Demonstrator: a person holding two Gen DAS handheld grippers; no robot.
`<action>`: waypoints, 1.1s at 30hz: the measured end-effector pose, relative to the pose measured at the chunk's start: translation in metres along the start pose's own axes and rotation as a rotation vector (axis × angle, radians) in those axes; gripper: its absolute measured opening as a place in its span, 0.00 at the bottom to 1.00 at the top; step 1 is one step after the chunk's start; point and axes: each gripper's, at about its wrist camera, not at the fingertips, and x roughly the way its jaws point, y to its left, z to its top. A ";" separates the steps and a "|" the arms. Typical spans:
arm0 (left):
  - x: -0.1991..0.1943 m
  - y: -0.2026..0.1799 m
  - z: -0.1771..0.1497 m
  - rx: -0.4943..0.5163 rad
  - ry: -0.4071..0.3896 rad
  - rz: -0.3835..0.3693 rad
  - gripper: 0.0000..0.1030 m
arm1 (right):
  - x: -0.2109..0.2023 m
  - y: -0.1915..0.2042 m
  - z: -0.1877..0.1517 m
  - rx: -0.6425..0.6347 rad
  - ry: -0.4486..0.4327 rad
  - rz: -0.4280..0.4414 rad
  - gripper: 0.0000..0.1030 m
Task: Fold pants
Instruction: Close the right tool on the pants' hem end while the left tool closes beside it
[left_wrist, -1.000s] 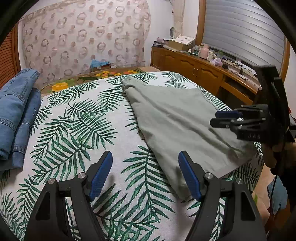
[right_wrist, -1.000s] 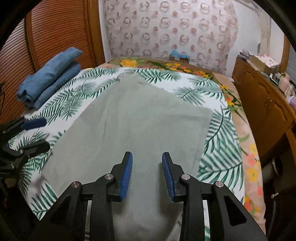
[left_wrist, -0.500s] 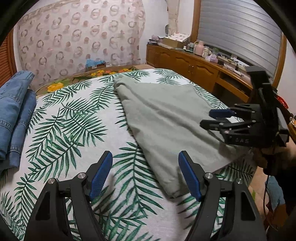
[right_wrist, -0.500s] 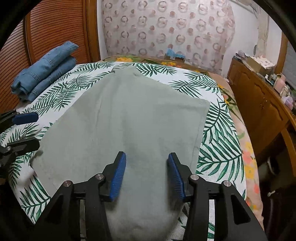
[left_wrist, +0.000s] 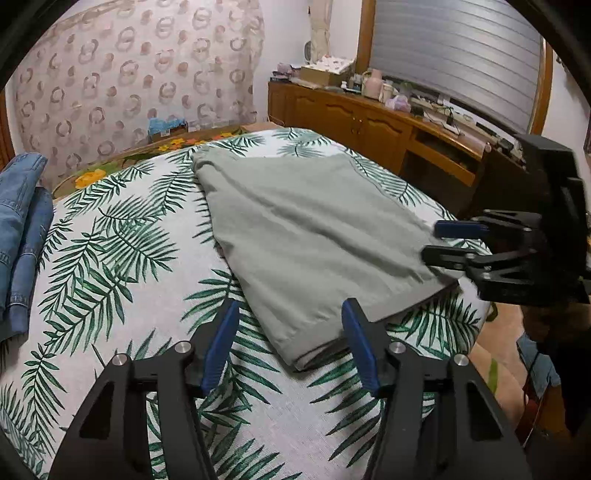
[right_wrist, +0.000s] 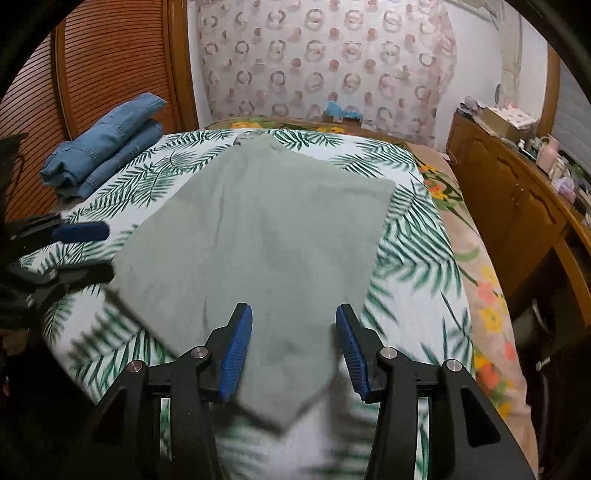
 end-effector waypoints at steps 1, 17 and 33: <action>0.001 0.000 0.000 0.000 0.003 0.001 0.57 | -0.005 -0.002 -0.004 0.010 -0.006 -0.002 0.48; 0.011 0.008 -0.014 -0.029 0.066 0.003 0.57 | -0.015 -0.014 -0.030 0.130 0.008 0.033 0.48; 0.007 0.002 -0.019 -0.040 0.048 -0.022 0.49 | -0.006 0.007 -0.027 0.113 -0.007 0.078 0.14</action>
